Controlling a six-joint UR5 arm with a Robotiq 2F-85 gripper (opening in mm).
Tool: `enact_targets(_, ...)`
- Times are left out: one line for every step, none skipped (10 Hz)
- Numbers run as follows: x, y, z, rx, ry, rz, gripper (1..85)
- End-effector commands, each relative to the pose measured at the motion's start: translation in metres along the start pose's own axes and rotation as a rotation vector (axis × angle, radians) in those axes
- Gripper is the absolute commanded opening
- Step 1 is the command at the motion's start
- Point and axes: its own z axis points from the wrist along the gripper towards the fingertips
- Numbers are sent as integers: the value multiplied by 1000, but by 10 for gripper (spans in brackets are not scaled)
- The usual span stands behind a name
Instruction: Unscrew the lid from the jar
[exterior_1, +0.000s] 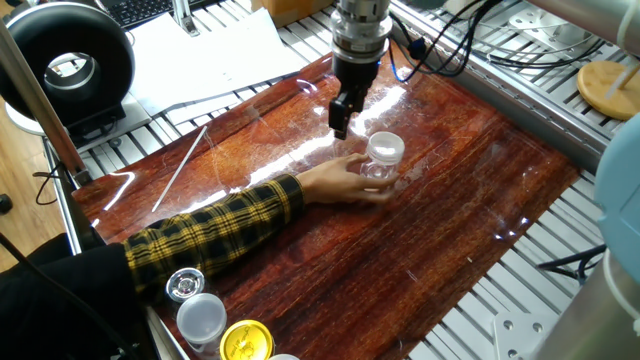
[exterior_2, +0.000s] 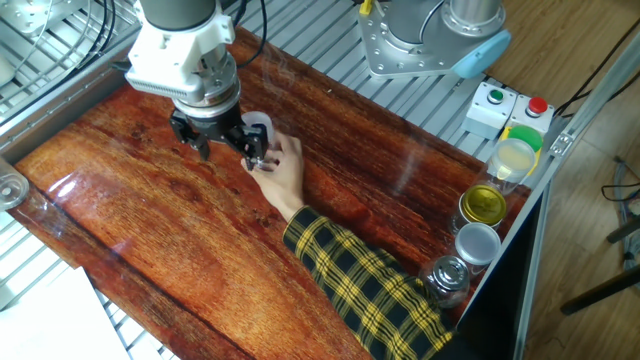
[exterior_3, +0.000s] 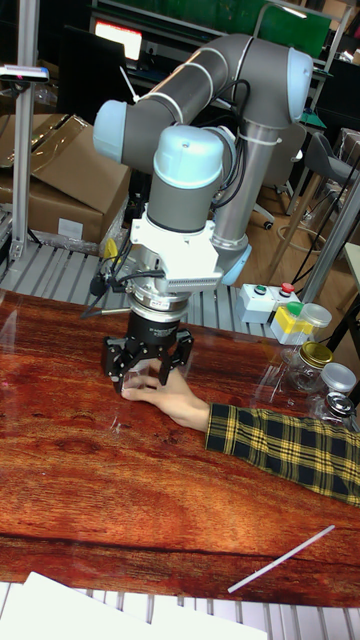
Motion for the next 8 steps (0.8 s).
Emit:
enact_targets(4, 4, 0, -28, -18, 11, 720)
enact_targets(3, 7, 0, -39, -23, 21, 730)
enact_targets(4, 8, 0, -41, -17, 32, 733)
enact_targets(4, 11, 0, -52, -19, 35, 733)
enact_targets(2, 11, 0, -55, -27, 29, 737)
enact_targets(1, 12, 0, -56, -30, 28, 740)
enact_targets(2, 11, 0, -53, -26, 35, 740)
enact_targets(4, 10, 0, -51, -19, 44, 740)
